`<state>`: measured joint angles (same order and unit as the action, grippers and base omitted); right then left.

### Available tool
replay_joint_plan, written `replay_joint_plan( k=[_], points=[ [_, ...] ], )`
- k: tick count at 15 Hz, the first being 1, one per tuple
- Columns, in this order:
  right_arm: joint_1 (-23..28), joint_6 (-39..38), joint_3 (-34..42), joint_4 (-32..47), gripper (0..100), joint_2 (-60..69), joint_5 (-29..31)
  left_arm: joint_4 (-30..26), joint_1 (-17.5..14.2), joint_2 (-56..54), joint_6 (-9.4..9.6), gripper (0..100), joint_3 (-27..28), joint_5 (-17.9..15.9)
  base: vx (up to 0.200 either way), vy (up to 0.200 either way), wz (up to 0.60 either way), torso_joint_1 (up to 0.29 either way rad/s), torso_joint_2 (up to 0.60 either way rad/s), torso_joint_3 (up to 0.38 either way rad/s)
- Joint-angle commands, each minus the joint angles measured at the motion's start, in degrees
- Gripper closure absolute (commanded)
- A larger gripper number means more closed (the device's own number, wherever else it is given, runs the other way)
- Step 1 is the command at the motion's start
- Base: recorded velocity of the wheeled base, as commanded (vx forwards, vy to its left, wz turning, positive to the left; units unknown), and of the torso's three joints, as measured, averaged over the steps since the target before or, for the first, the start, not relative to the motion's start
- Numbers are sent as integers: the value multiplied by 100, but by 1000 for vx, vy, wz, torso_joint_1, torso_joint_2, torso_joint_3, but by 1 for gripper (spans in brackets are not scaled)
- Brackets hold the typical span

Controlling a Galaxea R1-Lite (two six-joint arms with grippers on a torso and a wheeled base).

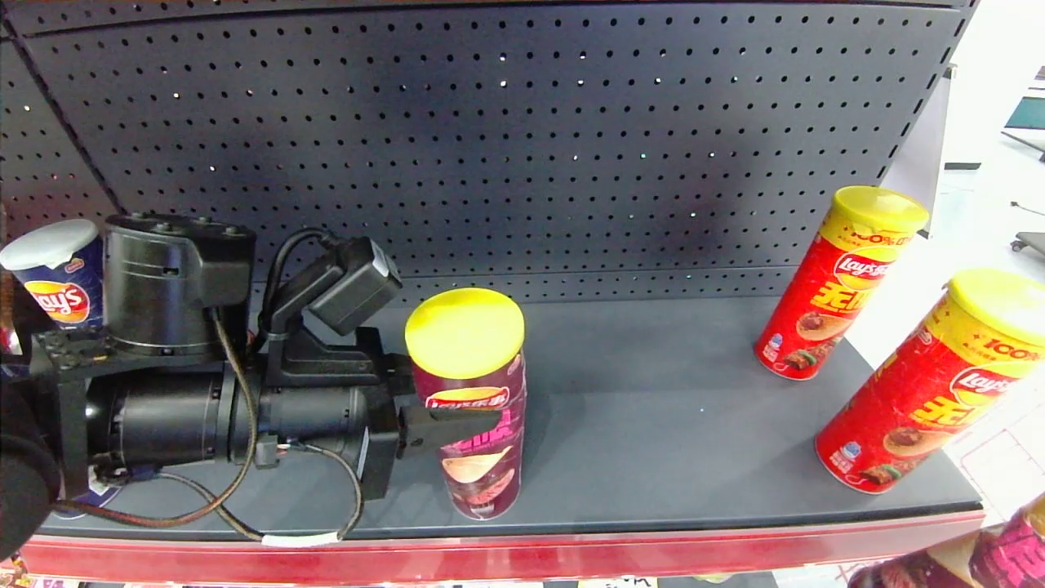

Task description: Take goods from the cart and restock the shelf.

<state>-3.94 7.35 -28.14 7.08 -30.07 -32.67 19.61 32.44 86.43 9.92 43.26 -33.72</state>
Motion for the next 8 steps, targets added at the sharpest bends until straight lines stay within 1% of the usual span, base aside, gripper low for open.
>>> replay_joint_plan(
  k=[1,2,4,8],
  points=[
    [-2,3,1,12,100,2,-2,7,34,-100,1,100,-73,6,0,0,0,0,0,0],
    [-2,3,1,12,100,-7,-2,7,34,-127,-8,100,-73,-3,0,0,0,0,0,0],
    [-2,3,1,12,100,2,-2,7,34,-144,-87,100,-99,6,0,0,0,0,0,0],
    [-2,3,-8,12,100,28,6,7,34,-188,-105,100,-196,67,0,0,0,0,0,0]
  ],
)
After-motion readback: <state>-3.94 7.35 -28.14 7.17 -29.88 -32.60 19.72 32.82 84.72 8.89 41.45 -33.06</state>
